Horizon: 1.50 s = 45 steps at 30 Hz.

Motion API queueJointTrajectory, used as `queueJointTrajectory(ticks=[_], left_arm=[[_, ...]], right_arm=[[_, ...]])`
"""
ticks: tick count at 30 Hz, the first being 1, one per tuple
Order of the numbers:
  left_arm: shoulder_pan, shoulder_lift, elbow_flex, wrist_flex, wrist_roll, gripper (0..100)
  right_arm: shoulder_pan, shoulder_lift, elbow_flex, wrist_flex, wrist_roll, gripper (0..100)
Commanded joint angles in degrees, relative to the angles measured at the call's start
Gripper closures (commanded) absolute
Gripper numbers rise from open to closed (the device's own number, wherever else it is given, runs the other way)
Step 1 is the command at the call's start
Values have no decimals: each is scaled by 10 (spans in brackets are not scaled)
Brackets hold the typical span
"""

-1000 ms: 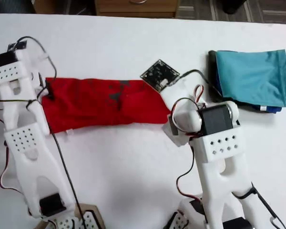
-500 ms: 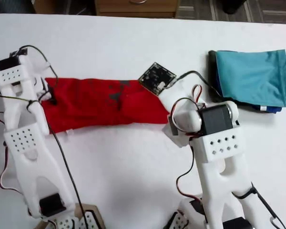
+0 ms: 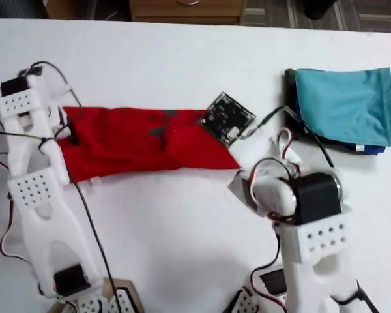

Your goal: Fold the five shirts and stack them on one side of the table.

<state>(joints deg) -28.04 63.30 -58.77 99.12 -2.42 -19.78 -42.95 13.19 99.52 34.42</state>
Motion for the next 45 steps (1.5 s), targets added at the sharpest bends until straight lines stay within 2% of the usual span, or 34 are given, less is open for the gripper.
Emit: queueJointTrajectory(ticks=[1,3,11,17,23,29,35,45], left_arm=[[4,14,-13,28,-25,992],[-9,17,-9,28,-30,961],[-113,4,-27,31,-84,976],[-175,-59,-22,33,-123,976],[-173,-171,57,33,-130,976],[-83,-298,182,33,-126,976],[50,-403,274,33,-109,976],[266,-437,270,18,-78,976]], right_arm=[[12,-29,6,16,0,822],[42,-44,23,15,0,822],[173,-91,117,-12,4,822],[188,-131,267,-113,4,822],[191,-160,468,-258,0,822],[251,-169,633,-469,2,822],[282,-171,742,-597,0,822],[282,-200,757,-596,-1,822]])
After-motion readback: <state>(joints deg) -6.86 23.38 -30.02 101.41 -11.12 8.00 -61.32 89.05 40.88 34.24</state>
